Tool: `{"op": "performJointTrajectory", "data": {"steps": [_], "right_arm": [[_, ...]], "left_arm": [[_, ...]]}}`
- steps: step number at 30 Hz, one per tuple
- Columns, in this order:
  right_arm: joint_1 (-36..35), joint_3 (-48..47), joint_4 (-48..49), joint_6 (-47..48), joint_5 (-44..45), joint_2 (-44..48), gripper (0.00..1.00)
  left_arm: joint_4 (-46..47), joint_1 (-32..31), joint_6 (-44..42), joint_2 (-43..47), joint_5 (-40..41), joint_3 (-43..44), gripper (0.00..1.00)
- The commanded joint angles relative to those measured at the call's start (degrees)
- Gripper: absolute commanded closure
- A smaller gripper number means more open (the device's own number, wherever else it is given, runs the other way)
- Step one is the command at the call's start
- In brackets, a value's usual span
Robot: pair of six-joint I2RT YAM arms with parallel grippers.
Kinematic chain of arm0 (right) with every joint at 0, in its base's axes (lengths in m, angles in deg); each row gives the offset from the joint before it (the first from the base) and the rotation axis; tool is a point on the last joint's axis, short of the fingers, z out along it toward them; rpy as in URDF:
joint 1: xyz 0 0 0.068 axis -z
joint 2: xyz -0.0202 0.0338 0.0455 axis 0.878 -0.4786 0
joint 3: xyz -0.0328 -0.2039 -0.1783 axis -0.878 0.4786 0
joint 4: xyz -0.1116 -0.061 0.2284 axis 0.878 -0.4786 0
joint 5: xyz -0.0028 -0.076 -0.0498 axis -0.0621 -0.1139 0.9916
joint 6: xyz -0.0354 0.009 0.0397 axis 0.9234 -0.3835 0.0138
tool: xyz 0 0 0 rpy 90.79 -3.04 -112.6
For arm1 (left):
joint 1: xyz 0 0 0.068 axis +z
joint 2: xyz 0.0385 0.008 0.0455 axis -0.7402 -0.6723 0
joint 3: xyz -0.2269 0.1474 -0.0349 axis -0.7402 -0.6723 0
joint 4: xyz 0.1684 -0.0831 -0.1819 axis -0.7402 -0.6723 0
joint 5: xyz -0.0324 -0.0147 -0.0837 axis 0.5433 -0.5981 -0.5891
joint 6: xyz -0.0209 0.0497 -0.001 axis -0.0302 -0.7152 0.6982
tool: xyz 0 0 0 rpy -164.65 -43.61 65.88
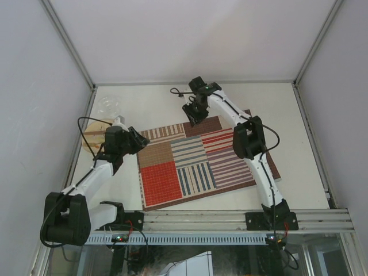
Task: Set the dinner table for one person
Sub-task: Flatten out the napkin at the center of the board.
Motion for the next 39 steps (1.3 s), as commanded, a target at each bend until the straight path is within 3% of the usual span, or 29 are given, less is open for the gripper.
{"op": "performJointTrajectory", "data": {"steps": [1,7,12,18,23,26,28,29,32,39], "right_arm": [[-1.3,-1.8,-0.4,6.2,-0.5,0.8,0.61],[-1.5,1.9,5.0,9.8,0.2,2.6,0.61],[-1.2,3.8,7.6,4.4,-1.3,4.0,0.62],[-1.0,25.7,25.0,-6.4,-5.1,16.6,0.64],[-0.4,46.8,43.9,-14.9,-10.3,31.1,0.66],[-0.4,55.7,52.7,-19.0,-8.8,40.7,0.76],[-0.6,59.9,56.8,-21.2,-7.6,45.8,0.93],[-0.7,61.9,59.1,-22.3,-6.8,48.4,1.0],[-0.7,66.2,62.8,-24.7,-6.2,54.3,1.0],[-0.9,72.6,66.4,-27.2,-5.2,62.1,1.0]], "left_arm": [[1.7,0.1,0.2,3.4,-1.5,-1.7,0.59],[2.5,0.1,0.3,3.5,-2.7,-2.7,0.58],[0.1,0.0,2.3,4.8,-1.8,-4.3,0.59],[-10.1,-0.1,1.6,10.2,8.6,-6.0,0.59],[-15.7,-0.1,0.3,8.8,14.4,-4.6,0.6],[-15.3,-0.1,1.2,6.3,14.5,-4.1,0.61],[-14.4,-0.1,1.9,3.8,13.6,-3.3,0.62],[-13.9,-0.1,2.2,2.6,13.3,-3.0,0.65],[-13.5,-0.1,1.9,-1.3,12.4,-1.2,0.83],[-13.1,-0.1,0.2,-6.0,11.7,1.1,0.96]]}}
